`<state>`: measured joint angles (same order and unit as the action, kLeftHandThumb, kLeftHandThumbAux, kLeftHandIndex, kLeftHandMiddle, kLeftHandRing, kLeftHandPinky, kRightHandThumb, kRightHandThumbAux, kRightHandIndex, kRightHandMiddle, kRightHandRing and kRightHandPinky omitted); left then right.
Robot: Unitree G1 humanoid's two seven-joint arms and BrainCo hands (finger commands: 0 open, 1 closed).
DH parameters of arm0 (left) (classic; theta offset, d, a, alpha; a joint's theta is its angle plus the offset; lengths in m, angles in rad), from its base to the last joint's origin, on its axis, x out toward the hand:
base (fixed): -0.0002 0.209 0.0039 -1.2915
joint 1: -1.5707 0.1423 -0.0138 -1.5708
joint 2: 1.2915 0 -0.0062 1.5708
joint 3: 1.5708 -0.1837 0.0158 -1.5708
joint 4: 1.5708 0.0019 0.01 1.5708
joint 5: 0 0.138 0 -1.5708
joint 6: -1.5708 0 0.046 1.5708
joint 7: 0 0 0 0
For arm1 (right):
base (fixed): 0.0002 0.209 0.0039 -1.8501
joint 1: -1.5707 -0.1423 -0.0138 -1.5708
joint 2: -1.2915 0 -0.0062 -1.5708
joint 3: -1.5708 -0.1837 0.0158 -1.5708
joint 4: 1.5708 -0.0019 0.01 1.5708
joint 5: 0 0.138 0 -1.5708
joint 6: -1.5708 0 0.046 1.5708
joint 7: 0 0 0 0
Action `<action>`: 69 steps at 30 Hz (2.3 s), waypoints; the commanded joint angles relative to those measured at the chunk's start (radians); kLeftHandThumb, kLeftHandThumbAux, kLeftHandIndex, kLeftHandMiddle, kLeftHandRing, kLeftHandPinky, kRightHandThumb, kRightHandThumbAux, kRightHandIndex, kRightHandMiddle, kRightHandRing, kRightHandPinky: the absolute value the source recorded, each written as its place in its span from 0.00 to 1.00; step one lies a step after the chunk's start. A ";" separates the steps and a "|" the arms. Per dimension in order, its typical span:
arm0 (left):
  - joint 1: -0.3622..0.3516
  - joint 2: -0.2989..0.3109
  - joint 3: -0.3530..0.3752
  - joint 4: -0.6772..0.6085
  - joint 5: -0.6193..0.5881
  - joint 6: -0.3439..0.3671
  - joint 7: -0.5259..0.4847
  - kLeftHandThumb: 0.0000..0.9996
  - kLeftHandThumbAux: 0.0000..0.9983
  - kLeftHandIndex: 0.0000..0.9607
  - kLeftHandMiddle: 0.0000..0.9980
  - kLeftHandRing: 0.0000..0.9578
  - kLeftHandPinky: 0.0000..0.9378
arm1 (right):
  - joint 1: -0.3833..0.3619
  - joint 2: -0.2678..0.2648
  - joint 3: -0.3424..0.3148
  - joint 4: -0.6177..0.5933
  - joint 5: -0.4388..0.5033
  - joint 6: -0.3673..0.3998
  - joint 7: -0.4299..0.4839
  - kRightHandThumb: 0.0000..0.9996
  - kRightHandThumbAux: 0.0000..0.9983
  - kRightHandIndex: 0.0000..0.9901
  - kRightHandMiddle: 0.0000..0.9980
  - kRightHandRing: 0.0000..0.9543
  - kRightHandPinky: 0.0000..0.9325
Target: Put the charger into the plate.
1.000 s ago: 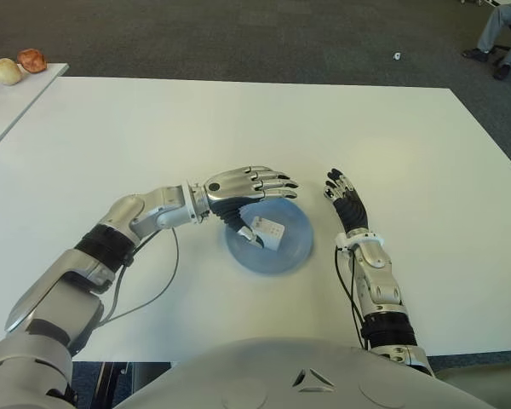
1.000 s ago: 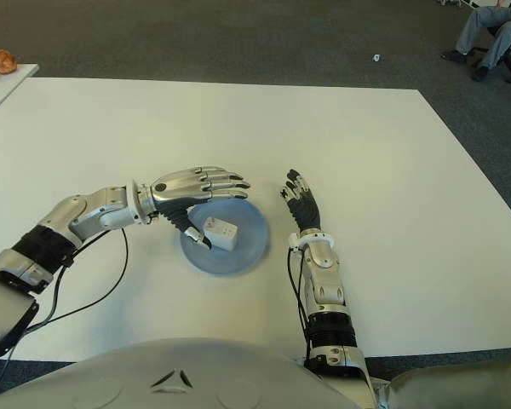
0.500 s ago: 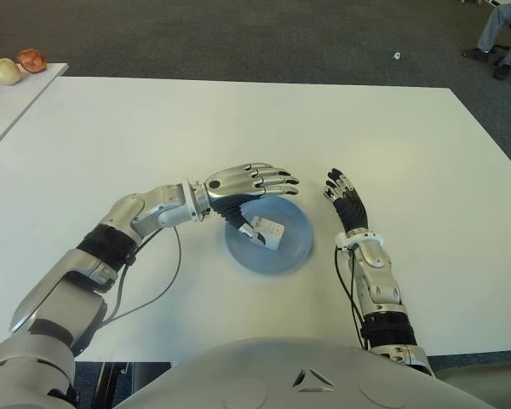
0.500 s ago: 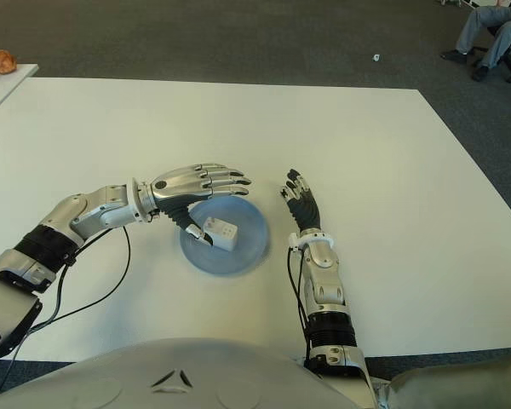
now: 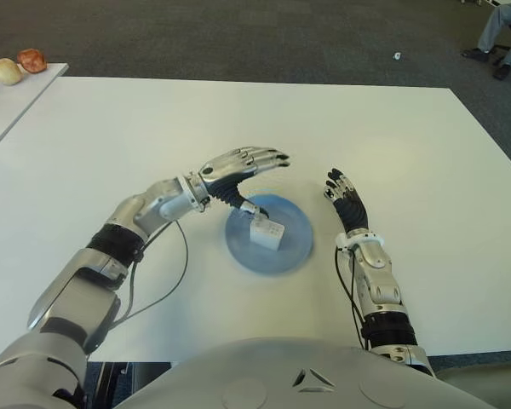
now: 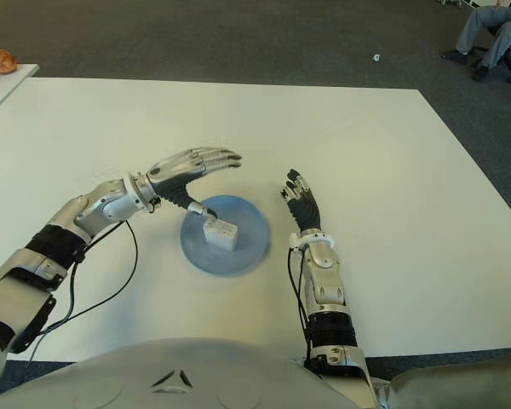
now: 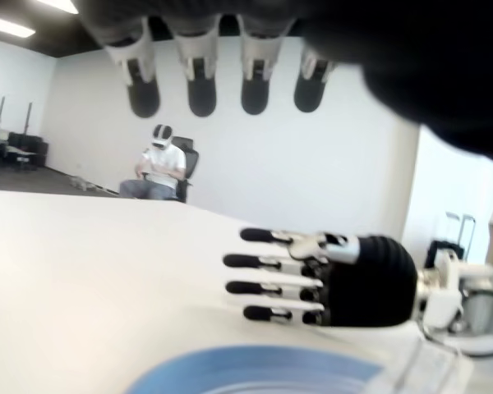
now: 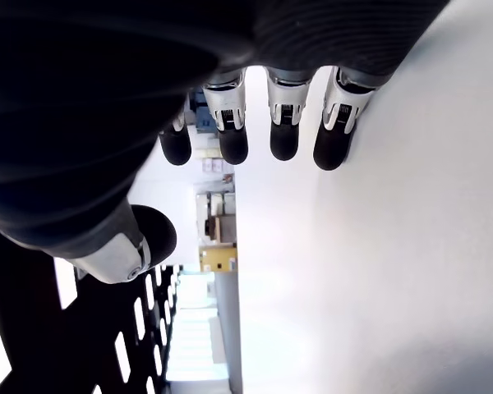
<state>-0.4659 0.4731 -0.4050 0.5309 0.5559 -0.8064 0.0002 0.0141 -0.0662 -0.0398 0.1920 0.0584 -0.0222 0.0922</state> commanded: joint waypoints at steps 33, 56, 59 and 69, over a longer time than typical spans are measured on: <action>-0.020 -0.164 0.286 0.363 -0.423 0.157 -0.196 0.15 0.53 0.02 0.03 0.03 0.06 | 0.018 0.004 -0.025 0.034 0.019 -0.049 0.021 0.00 0.59 0.00 0.01 0.00 0.00; 0.218 -0.259 0.397 0.203 -0.487 0.318 -0.089 0.11 0.69 0.00 0.03 0.03 0.04 | 0.046 -0.010 -0.051 0.005 0.028 -0.053 0.030 0.00 0.61 0.00 0.00 0.00 0.00; 0.254 -0.280 0.411 0.191 -0.491 0.319 -0.066 0.10 0.71 0.00 0.04 0.04 0.05 | 0.051 -0.012 -0.054 0.001 0.027 -0.052 0.028 0.00 0.62 0.00 0.00 0.00 0.00; 0.405 -0.328 0.409 0.095 -0.471 0.272 -0.006 0.14 0.73 0.00 0.05 0.06 0.09 | 0.053 -0.020 -0.065 0.006 0.012 -0.078 0.014 0.00 0.62 0.00 0.00 0.00 0.00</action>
<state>-0.1132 0.1576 0.0041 0.6555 0.0771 -0.5253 -0.0249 0.0571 -0.0819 -0.0974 0.1879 0.0782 -0.0878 0.1189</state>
